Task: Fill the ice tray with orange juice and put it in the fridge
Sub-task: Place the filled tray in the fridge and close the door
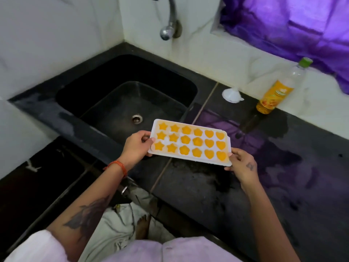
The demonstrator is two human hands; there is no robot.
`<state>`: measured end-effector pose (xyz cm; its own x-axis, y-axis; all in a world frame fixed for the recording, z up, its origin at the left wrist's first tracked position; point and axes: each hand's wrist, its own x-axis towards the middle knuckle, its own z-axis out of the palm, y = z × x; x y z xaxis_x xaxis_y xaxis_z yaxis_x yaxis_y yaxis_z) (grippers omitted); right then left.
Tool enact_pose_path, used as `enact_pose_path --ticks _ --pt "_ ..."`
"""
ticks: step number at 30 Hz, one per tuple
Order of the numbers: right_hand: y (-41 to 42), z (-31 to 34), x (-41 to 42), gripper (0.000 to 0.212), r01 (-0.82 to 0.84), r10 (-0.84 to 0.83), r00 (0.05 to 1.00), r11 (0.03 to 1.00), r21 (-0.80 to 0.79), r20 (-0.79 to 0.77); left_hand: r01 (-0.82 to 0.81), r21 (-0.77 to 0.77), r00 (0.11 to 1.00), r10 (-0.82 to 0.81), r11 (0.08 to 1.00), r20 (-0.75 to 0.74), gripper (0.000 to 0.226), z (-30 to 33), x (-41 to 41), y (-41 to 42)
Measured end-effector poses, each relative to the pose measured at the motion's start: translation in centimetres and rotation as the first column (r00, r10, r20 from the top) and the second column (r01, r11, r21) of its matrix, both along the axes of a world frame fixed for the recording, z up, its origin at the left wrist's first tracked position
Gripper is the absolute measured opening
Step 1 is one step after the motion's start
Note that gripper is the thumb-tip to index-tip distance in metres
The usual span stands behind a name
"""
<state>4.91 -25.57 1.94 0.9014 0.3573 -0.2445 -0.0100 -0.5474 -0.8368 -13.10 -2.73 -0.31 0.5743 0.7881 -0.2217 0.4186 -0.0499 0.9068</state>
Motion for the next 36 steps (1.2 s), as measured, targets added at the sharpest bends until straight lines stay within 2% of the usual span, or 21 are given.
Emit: enact_pose_path --ticks 7,15,21,25,32,36 --pt "5.5 0.6 -3.7 0.026 -0.305 0.304 0.952 0.952 0.022 0.031 -0.273 0.032 0.962 0.272 0.961 0.024 0.026 1.2 -9.6 -0.2" --pt "13.2 0.5 -12.4 0.029 -0.597 0.595 0.802 0.802 0.034 0.054 -0.557 -0.003 0.830 0.556 0.831 0.038 0.028 1.4 -23.0 -1.5" --pt "18.7 0.4 -22.5 0.028 -0.759 0.757 0.651 0.652 0.012 0.064 -0.732 -0.030 0.679 0.733 0.680 0.046 0.029 0.6 -34.5 -3.4" --pt "21.2 -0.5 -30.8 0.032 -0.864 0.861 0.504 0.504 0.023 0.075 -0.823 -0.028 0.566 0.823 0.568 0.048 0.027 0.2 -42.8 -5.0" --pt "24.2 -1.8 -46.9 0.032 -0.967 0.965 0.254 0.251 0.049 0.071 -0.945 -0.042 0.323 0.945 0.325 0.051 0.029 -0.5 -57.1 -10.1" --pt "25.1 -2.0 -55.7 0.032 -0.997 0.996 0.060 0.058 0.044 0.063 -0.991 -0.025 0.131 0.989 0.133 0.064 0.024 -0.2 -62.8 -14.2"
